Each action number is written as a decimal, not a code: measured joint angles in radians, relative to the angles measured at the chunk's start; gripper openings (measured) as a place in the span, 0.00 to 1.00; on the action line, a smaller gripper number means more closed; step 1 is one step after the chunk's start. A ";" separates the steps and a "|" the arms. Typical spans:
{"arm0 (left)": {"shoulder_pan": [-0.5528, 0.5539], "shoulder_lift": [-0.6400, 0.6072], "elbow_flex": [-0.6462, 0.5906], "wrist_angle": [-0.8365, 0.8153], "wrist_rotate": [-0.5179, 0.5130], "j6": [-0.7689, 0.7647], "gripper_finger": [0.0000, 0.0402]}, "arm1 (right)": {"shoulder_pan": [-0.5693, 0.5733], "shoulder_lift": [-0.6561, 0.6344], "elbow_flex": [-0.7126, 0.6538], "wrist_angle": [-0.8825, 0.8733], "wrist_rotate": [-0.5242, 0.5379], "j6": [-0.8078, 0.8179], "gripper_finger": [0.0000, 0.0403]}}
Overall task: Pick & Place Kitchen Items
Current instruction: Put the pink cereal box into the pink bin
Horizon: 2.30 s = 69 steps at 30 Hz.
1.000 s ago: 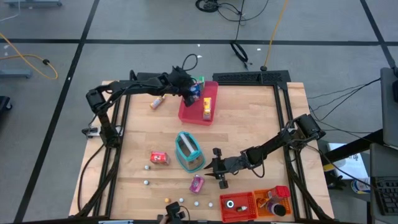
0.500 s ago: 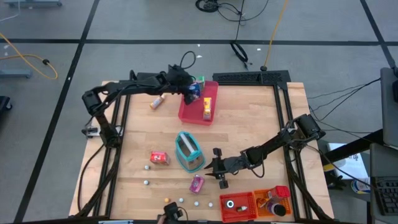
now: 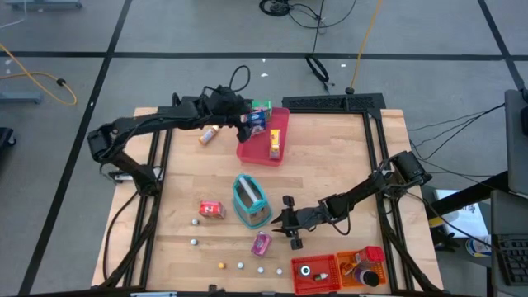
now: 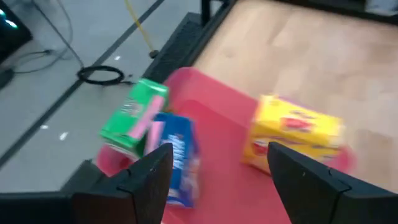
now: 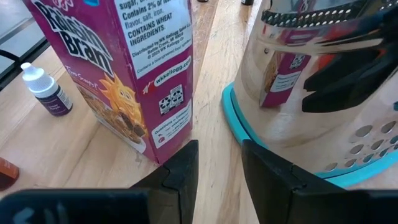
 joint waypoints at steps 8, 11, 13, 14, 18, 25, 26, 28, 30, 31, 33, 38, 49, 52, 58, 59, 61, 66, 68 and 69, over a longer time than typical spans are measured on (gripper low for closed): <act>-0.163 -0.154 0.000 -0.065 0.033 -0.042 0.64 | 0.000 0.000 0.000 0.000 0.000 0.000 0.28; -0.246 -0.196 0.000 -0.098 0.031 -0.094 0.63 | 0.000 0.000 0.000 -0.002 0.000 0.000 0.28; -0.309 -0.212 0.000 -0.115 0.032 -0.134 0.63 | 0.000 0.000 0.000 -0.008 0.000 0.001 0.28; -0.339 -0.217 0.000 -0.132 0.033 -0.155 0.63 | 0.000 0.000 0.000 -0.010 0.000 0.002 0.28; -0.469 -0.220 0.000 -0.143 0.016 -0.240 0.63 | 0.000 0.000 0.000 -0.012 0.000 0.007 0.28; -0.684 -0.220 0.000 -0.139 -0.090 -0.351 0.63 | 0.000 0.000 0.000 -0.015 0.000 0.004 0.28; -0.714 -0.220 0.000 -0.133 -0.105 -0.367 0.63 | 0.000 0.000 0.000 -0.015 0.000 0.004 0.28; -0.772 -0.220 0.000 -0.119 -0.135 -0.395 0.63 | 0.000 0.000 0.000 -0.015 0.000 0.004 0.28; -0.829 -0.219 0.000 -0.108 -0.168 -0.427 0.63 | 0.000 0.000 0.000 -0.015 0.000 0.004 0.28; -0.856 -0.217 0.000 -0.107 -0.191 -0.446 0.63 | 0.000 0.000 0.000 -0.015 0.000 0.004 0.28; -0.905 -0.206 0.000 -0.107 -0.237 -0.482 0.63 | 0.000 0.000 0.000 -0.015 0.000 0.004 0.28; -1.014 -0.164 0.000 -0.086 -0.327 -0.562 0.63 | 0.000 0.000 0.000 -0.015 0.000 0.004 0.28; -1.189 0.017 0.000 0.100 -0.438 -0.645 0.63 | 0.002 0.000 0.000 -0.014 0.000 0.007 0.28; -1.220 0.087 0.000 0.151 -0.479 -0.684 0.63 | 0.003 0.000 0.000 -0.013 -0.002 0.007 0.28; -1.254 0.200 0.000 0.212 -0.512 -0.769 0.63 | 0.009 0.000 0.000 0.001 -0.003 0.007 0.28; -1.258 0.213 0.000 0.211 -0.520 -0.784 0.63 | 0.009 0.000 0.000 0.001 -0.003 0.007 0.28; -1.263 0.231 0.000 0.210 -0.529 -0.808 0.63 | 0.008 0.000 0.000 0.001 -0.003 0.007 0.28; -1.266 0.247 0.000 0.206 -0.532 -0.819 0.63 | 0.008 0.000 0.000 0.001 -0.003 0.007 0.28; -1.266 0.247 0.000 0.208 -0.543 -0.814 0.63 | 0.008 0.000 0.000 0.002 -0.003 0.007 0.28; -1.266 0.247 0.000 0.206 -0.550 -0.805 0.63 | 0.008 0.000 0.000 0.003 -0.003 0.007 0.28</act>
